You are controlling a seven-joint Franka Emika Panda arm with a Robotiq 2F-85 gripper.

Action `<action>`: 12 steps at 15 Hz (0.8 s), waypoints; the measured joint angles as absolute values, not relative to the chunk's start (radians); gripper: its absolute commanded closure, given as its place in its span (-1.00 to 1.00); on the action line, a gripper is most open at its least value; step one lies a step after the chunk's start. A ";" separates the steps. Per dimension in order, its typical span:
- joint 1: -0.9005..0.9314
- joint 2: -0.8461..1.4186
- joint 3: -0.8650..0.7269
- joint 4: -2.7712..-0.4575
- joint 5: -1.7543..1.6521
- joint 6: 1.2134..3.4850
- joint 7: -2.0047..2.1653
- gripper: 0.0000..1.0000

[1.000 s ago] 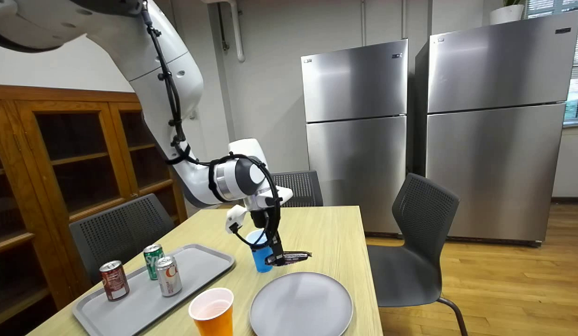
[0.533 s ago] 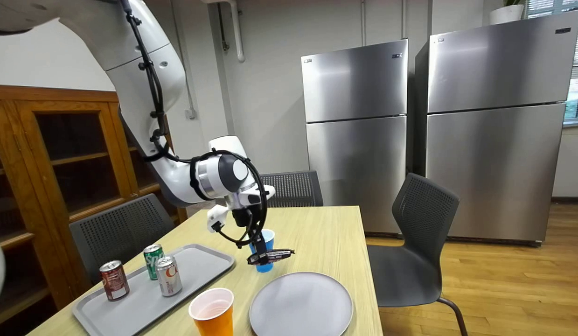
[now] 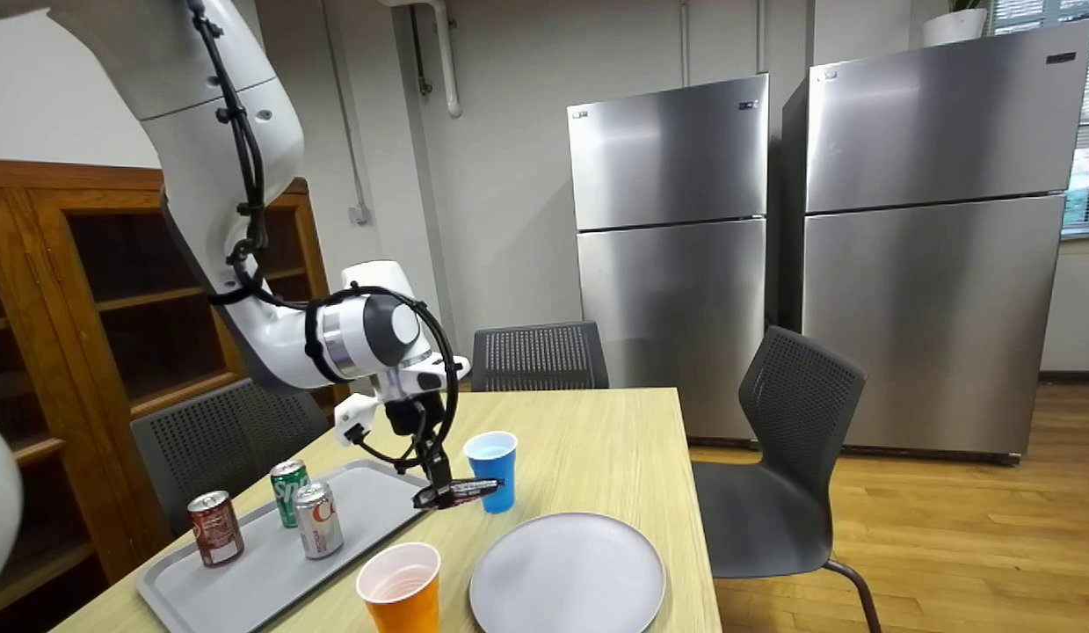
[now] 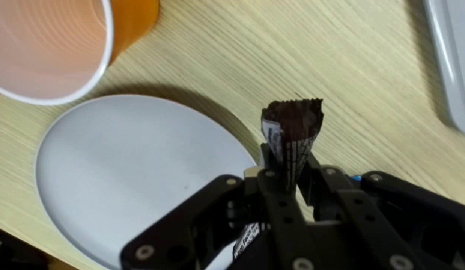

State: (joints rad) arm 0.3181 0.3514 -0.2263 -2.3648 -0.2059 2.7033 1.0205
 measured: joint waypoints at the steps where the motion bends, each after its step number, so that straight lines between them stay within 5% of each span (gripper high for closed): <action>1: 0.321 0.349 -0.215 -2.373 -0.206 2.703 1.022 0.92; 12: 0.353 0.353 -0.171 -2.437 -0.262 2.703 1.049 0.92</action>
State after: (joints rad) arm 0.3533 0.3527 -0.1707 -2.4367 -0.2619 2.7033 1.0491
